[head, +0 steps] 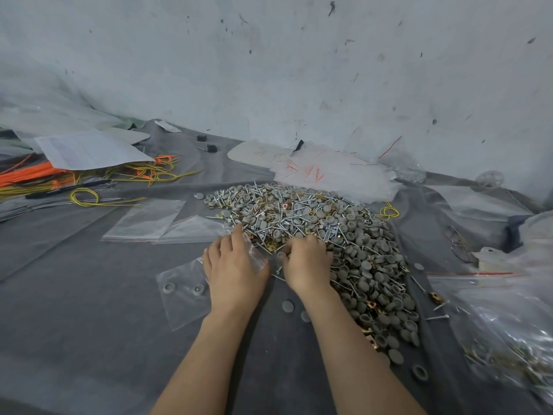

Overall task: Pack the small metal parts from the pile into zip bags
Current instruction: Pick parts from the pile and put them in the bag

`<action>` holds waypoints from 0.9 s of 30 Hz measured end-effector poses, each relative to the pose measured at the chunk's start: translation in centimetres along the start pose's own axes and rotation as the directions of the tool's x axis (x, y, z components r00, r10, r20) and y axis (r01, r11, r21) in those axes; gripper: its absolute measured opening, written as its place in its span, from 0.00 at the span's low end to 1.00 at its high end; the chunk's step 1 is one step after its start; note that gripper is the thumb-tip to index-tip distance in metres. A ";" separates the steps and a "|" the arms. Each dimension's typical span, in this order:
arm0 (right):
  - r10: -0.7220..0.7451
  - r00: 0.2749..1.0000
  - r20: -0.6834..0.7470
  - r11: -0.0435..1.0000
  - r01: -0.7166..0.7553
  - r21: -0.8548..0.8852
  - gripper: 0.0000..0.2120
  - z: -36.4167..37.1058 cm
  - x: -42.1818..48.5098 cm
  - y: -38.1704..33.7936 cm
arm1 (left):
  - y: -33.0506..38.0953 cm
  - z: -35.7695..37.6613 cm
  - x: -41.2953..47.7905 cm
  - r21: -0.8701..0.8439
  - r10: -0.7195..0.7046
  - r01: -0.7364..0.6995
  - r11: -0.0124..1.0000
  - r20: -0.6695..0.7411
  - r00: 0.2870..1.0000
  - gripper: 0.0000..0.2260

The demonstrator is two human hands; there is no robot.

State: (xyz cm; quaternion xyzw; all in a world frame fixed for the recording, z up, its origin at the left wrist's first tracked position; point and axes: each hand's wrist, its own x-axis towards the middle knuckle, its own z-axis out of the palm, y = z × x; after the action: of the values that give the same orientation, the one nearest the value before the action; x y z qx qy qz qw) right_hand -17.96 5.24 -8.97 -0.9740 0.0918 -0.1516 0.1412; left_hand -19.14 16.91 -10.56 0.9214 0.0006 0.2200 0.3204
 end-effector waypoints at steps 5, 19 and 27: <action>-0.011 0.997 -0.075 0.983 0.024 0.182 0.04 0.2 0.0 0.0 | 0.0 0.0 0.0 0.001 0.003 -0.003 1.000 0.005 1.000 0.35; -0.157 0.986 0.052 0.681 0.069 0.729 0.08 -2.7 0.1 -1.1 | 0.4 0.0 0.0 0.016 0.051 -0.051 0.999 0.006 0.999 0.35; -0.236 0.942 0.240 0.770 0.030 0.638 0.09 -2.8 -0.7 0.9 | 2.8 0.7 0.6 -0.041 0.116 -0.114 0.993 0.055 0.992 0.38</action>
State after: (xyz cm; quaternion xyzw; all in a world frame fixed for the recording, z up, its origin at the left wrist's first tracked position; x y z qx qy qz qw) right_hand -19.63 3.79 -6.85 -0.8870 -0.0569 -0.0303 0.4573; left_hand -18.68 14.34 -9.18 0.9196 -0.0656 0.2116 0.3243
